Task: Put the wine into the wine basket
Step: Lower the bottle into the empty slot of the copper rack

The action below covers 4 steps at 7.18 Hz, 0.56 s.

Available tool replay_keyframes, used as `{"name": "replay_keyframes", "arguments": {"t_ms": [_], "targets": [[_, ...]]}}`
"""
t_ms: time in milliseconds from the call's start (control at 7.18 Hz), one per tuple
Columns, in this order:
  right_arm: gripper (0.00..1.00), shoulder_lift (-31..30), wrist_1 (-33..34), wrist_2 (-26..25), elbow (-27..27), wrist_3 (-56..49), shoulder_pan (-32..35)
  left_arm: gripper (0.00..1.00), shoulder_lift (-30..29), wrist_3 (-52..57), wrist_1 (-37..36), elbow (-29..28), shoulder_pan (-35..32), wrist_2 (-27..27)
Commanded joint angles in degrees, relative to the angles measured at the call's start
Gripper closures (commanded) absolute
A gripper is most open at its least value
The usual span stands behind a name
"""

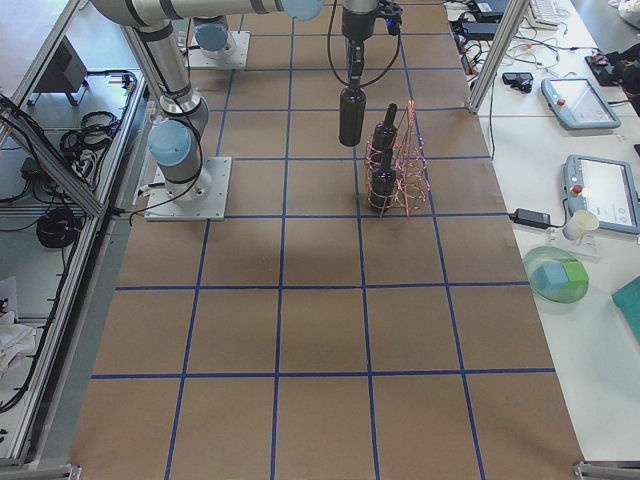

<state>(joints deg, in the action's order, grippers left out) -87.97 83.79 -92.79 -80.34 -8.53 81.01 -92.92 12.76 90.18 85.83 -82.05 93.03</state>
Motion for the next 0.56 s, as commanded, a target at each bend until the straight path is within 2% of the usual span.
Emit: {"name": "replay_keyframes", "arguments": {"t_ms": [0, 139, 418], "targets": [[1.00, 5.9, 1.0, 1.8, 5.8, -1.0, -1.6, 0.00, 1.3, -5.9, -0.1, -0.2, -5.8, 0.2], [1.00, 8.2, 1.1, 1.8, 7.8, -0.9, -1.6, 0.00, 1.9, -9.5, -0.1, -0.2, -7.3, 0.0], [1.00, 11.0, 4.8, 1.8, 8.1, -1.1, -1.5, 0.00, 2.2, -9.5, 0.1, 0.1, -7.7, -0.6]]}}
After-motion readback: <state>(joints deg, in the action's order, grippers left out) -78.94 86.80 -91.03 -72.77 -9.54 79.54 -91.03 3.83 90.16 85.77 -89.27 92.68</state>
